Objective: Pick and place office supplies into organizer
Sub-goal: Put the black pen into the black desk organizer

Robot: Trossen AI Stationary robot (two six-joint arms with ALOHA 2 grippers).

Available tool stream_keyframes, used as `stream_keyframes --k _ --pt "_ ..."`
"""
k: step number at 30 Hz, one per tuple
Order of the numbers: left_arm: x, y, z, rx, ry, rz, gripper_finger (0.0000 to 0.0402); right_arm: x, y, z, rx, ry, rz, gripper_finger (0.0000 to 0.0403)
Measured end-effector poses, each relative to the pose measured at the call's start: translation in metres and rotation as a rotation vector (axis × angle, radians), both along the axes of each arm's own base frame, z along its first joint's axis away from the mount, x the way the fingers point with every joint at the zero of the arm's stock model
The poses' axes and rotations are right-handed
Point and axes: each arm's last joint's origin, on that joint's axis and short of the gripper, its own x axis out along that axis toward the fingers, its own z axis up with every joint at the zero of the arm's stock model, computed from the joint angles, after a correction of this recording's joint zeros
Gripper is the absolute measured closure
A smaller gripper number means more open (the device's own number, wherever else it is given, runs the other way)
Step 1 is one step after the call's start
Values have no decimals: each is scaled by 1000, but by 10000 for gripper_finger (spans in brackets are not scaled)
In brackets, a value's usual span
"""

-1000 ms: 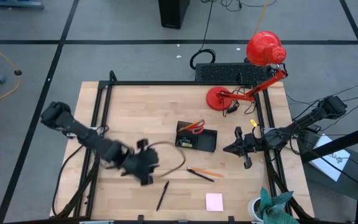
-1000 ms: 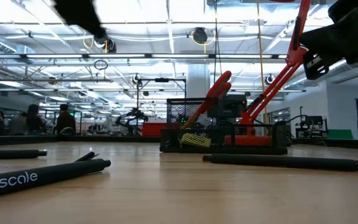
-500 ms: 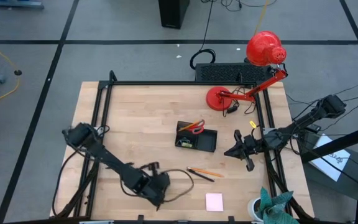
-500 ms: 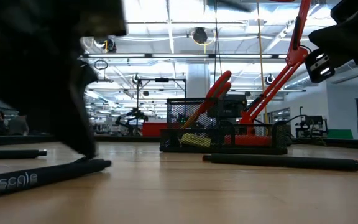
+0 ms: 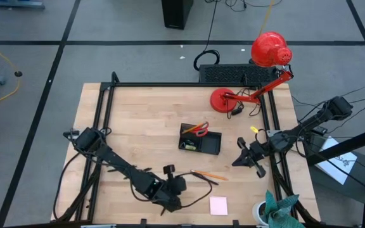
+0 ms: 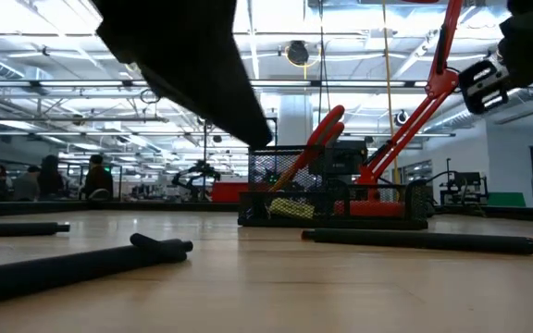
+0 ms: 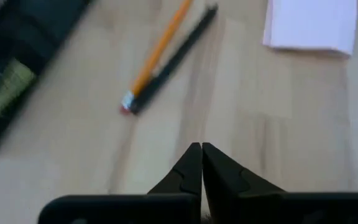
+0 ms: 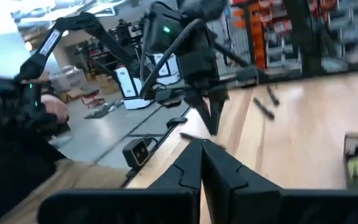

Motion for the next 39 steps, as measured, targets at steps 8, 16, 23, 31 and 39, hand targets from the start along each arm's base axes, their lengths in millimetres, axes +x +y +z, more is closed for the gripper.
stream_keyframes --k 8,16,23,31,39 --pt "-5 -2 -4 -212 174 -51 389 -7 9 -18 42 213 -109 403" --pt "-9 0 -6 -251 222 28 387 -9 12 -13 47 153 -155 403" --pt "-12 0 -7 -271 271 19 398 -10 14 -12 52 141 -140 403" --pt "-20 12 -12 -214 334 204 396 -10 14 -10 49 123 -175 403" --pt "-7 6 1 -241 248 99 399 -10 19 2 -103 14 -236 403"
